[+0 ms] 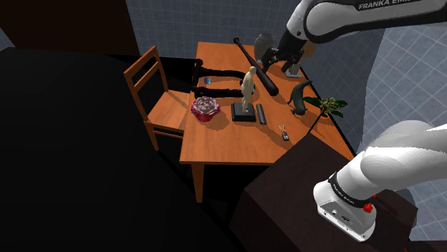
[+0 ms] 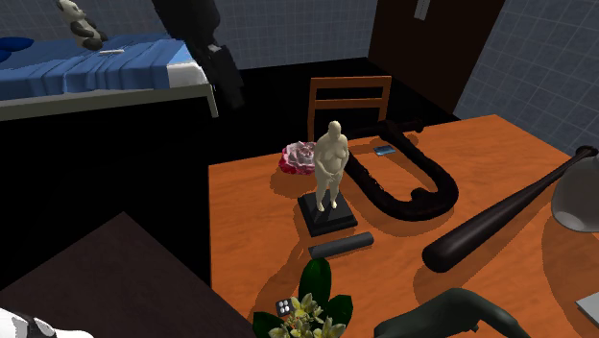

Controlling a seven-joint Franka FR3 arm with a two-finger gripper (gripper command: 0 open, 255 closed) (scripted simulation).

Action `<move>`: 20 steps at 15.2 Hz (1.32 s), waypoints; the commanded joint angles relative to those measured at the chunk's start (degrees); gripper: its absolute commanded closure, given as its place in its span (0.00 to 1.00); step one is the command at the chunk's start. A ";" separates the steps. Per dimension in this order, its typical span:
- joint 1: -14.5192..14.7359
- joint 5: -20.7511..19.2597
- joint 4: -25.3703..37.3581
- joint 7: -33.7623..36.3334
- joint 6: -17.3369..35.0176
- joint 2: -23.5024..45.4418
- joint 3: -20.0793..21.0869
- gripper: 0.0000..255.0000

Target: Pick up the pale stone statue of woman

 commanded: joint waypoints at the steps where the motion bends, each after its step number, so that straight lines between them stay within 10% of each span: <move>1: -0.79 -0.63 -0.75 1.29 5.29 3.28 0.37 0.00; 20: -7.17 -20.40 10.63 23.49 39.47 40.91 -1.66 0.00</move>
